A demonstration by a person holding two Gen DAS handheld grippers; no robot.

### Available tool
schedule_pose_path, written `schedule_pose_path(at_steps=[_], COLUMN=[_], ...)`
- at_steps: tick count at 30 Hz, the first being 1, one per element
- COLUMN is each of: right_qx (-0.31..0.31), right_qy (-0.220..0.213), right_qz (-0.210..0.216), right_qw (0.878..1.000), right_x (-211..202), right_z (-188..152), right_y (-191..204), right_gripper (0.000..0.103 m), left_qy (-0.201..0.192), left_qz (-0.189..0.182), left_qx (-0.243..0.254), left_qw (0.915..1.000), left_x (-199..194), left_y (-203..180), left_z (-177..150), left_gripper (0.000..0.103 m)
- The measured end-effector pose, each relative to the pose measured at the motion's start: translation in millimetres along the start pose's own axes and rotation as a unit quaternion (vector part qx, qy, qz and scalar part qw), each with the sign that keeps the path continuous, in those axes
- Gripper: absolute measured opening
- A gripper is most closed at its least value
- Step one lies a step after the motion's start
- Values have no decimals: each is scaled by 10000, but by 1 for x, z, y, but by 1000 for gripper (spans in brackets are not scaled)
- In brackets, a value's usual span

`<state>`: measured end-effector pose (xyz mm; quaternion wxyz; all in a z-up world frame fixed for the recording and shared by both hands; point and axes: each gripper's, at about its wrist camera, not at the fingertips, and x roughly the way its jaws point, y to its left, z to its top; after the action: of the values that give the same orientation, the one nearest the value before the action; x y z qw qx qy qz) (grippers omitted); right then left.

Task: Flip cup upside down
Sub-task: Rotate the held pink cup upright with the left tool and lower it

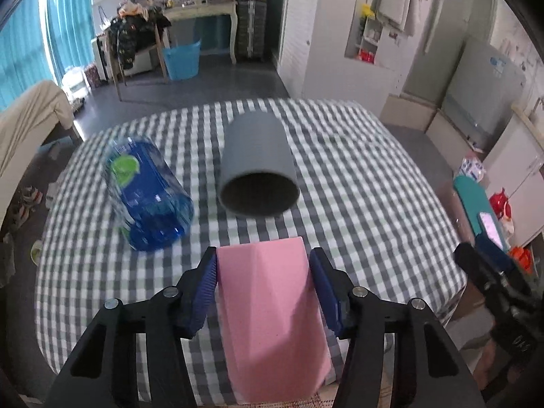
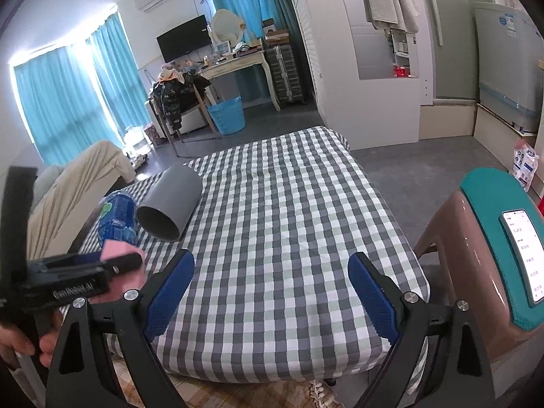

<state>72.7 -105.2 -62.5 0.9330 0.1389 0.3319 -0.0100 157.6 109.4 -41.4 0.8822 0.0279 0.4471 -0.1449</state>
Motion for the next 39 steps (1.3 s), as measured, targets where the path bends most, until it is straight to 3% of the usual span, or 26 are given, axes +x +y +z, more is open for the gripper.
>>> schedule_pose_path(at_steps=[10,13,21,24,31,39], right_qx=[-25,-61,-72,-105,-119,-179], right_qy=[11,2,34,37,60,146], right_qz=[-12,-4,2,12,-12,-33], right_qw=[10000,10000,10000,9999,9999,9997], right_x=[-2,-5,-8,-10,-10,-4], right_z=[-3,-4,-6,-7,-9,-10], right_y=[4,6,11,15,17,22], right_gripper=[92,92,92,92,92,92], left_qy=[-386,-321,47,-8,-259,-675], left_qz=[56,-126,-137,-133,-62,50], left_qx=[130,58,150,176,213,330], left_qw=[9992,9994,9998,9998,9994,9972], left_x=[-22,-26,-17,-15,-18,-5], left_y=[-5,-6,-7,-7,-6,-7], left_z=[-18,-32,-50,-55,-50,-22], left_gripper=[55,55,61,61,60,60])
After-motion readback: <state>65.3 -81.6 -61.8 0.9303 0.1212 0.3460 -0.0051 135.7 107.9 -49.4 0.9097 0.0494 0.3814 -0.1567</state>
